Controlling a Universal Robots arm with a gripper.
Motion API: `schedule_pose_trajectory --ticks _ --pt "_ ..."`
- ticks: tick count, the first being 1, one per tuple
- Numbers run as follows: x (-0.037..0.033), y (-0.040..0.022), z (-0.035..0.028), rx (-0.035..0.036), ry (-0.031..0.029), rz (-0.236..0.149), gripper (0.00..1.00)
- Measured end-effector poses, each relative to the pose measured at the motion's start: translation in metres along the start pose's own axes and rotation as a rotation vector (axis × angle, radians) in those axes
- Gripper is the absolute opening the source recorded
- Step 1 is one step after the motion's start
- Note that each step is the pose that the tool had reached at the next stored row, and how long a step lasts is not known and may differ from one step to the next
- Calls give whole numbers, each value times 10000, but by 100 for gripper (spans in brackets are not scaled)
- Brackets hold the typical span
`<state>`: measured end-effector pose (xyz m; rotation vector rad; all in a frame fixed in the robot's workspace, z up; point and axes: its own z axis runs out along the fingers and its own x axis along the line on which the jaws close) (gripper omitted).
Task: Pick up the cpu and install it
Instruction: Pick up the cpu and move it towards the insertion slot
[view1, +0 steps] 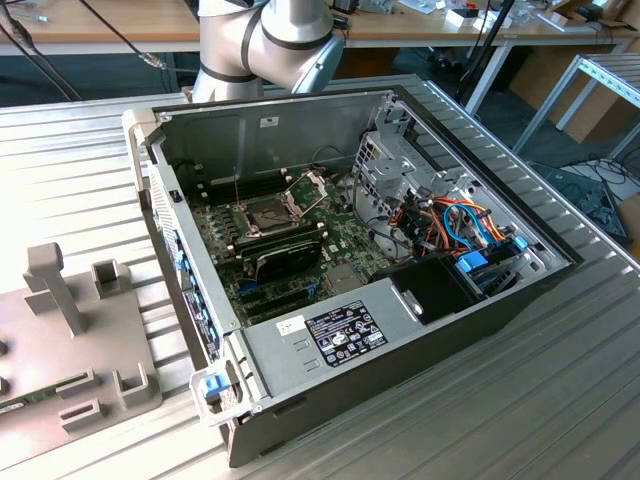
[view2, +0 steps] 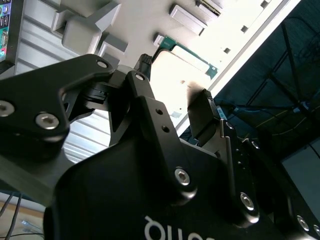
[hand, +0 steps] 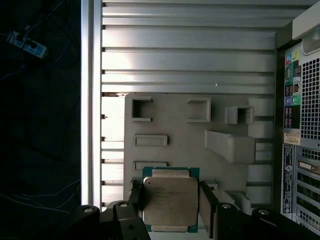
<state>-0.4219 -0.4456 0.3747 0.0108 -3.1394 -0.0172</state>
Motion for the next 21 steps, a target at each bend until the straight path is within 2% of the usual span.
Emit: schedule_pose_trajectory --ticks 7,21 --pt "-28 -1 -1 0 0 -1 55" --pt "-301 -2 -1 0 0 0 55"
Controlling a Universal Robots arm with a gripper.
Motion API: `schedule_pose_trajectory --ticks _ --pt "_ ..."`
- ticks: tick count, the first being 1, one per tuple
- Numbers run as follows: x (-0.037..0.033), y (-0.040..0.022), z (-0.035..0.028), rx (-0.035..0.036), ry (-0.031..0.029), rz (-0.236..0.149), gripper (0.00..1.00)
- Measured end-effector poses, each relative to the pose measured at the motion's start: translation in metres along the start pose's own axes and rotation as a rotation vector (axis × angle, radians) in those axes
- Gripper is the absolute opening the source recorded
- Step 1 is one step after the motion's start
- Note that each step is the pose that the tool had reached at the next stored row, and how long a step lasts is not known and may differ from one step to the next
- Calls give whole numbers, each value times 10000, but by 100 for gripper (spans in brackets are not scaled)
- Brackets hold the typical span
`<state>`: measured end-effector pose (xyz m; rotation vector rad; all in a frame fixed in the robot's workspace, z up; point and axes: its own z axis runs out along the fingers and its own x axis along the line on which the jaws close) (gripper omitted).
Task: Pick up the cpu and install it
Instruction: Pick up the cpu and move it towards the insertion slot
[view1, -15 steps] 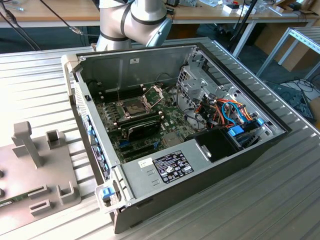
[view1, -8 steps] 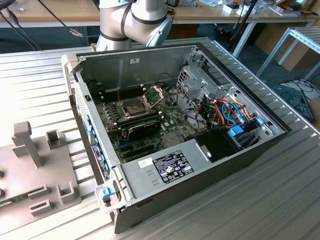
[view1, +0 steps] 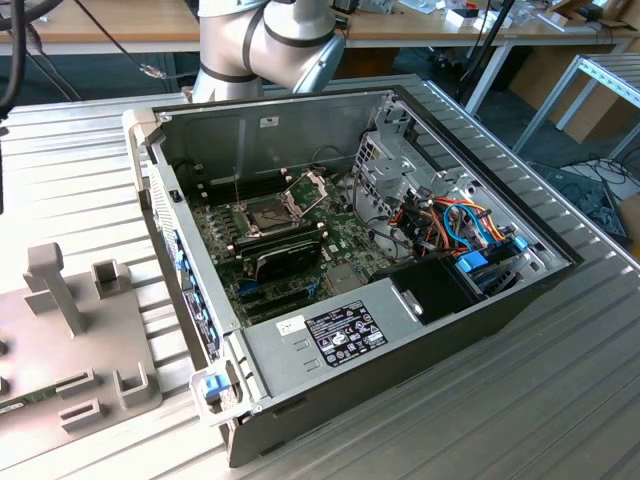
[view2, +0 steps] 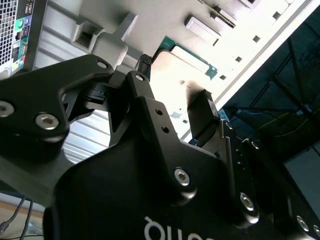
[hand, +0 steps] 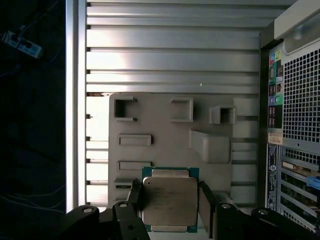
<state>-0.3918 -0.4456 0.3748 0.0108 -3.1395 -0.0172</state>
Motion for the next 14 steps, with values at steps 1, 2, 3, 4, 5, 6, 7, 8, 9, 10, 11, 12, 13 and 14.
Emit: schedule_pose_trajectory --ticks 1,2,3,4,5,6,7,8,9,10,11,12,13,14 --pt "-32 0 0 0 0 0 55" --pt "-51 0 -1 0 1 0 55" --pt "-80 0 0 0 0 0 55" --pt "-118 -1 0 -1 0 -1 55" --pt "-167 -1 0 -1 0 -1 55" --pt "-204 -2 -1 0 1 -1 55" --pt "-228 -2 -1 0 1 -1 55" --pt "-249 -2 -1 0 0 -1 55" --pt "-273 -2 -1 0 1 0 55" --pt "-301 -2 -1 0 0 0 55" --pt "-368 -3 -1 -1 0 0 55" --pt "-394 -3 -1 0 0 -1 55" --pt "-413 -3 -1 0 0 -1 55" --pt "-439 -3 -1 0 1 -1 55"
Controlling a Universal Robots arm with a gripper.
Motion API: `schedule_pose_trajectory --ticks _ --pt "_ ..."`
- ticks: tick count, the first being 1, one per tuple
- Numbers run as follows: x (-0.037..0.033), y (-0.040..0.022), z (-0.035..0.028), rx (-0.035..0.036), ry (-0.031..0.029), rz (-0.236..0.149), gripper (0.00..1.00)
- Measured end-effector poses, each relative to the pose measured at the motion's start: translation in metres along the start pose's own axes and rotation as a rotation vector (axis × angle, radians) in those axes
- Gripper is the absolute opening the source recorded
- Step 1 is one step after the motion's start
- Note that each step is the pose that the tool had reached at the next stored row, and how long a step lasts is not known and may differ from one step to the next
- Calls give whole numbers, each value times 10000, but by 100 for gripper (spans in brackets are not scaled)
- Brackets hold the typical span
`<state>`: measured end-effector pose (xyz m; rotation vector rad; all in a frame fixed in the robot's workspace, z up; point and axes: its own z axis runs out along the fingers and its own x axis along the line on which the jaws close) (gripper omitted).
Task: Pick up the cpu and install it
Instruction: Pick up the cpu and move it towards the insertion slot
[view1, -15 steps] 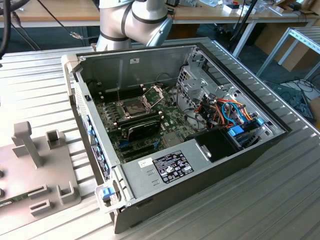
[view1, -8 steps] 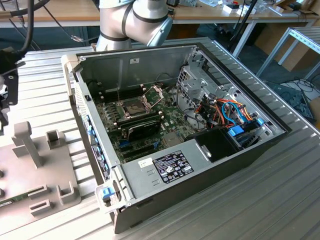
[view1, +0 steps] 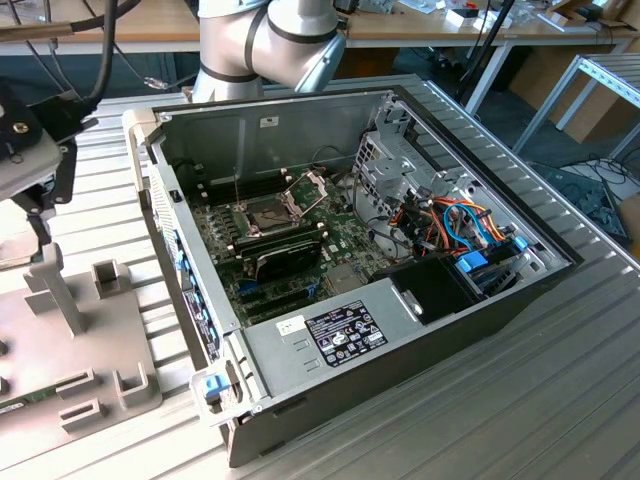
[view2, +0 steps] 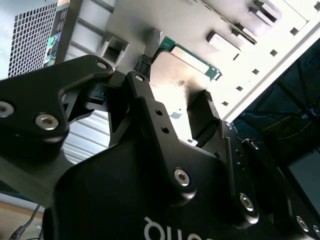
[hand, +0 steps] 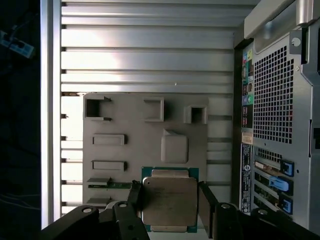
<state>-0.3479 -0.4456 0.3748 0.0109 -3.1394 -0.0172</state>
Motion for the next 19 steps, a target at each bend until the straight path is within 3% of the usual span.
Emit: schedule_pose_trajectory --ticks 7,13,19 --pt "-171 -1 0 0 -1 0 55" --pt "-384 -3 -1 0 0 1 55" --pt "-540 -4 -1 0 -1 0 55"
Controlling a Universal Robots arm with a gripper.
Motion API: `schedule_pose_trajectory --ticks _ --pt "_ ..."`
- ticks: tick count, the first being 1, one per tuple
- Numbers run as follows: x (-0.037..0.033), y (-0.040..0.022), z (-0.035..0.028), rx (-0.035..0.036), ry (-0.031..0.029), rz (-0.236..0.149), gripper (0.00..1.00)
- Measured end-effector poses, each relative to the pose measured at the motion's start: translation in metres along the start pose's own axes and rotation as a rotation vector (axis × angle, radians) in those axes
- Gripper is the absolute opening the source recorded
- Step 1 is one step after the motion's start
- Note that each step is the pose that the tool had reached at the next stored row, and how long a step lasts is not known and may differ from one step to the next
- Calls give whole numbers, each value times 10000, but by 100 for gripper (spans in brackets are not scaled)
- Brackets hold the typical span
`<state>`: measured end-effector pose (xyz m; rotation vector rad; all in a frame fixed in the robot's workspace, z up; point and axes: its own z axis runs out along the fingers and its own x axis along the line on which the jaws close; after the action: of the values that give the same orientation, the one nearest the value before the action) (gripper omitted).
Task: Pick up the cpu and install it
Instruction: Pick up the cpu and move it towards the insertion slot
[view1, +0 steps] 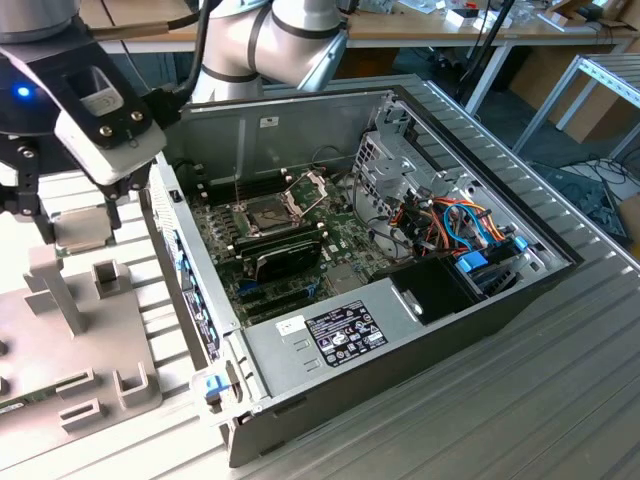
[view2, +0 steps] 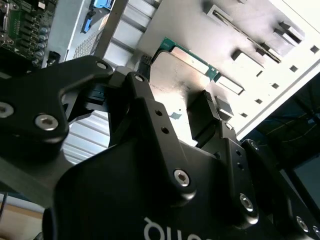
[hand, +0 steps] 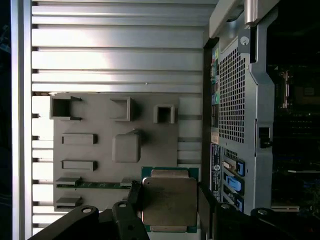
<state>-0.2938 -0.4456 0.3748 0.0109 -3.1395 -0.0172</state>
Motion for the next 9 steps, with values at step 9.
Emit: schedule_pose_trajectory --ticks 9 --pt "-234 -2 0 0 0 0 55"
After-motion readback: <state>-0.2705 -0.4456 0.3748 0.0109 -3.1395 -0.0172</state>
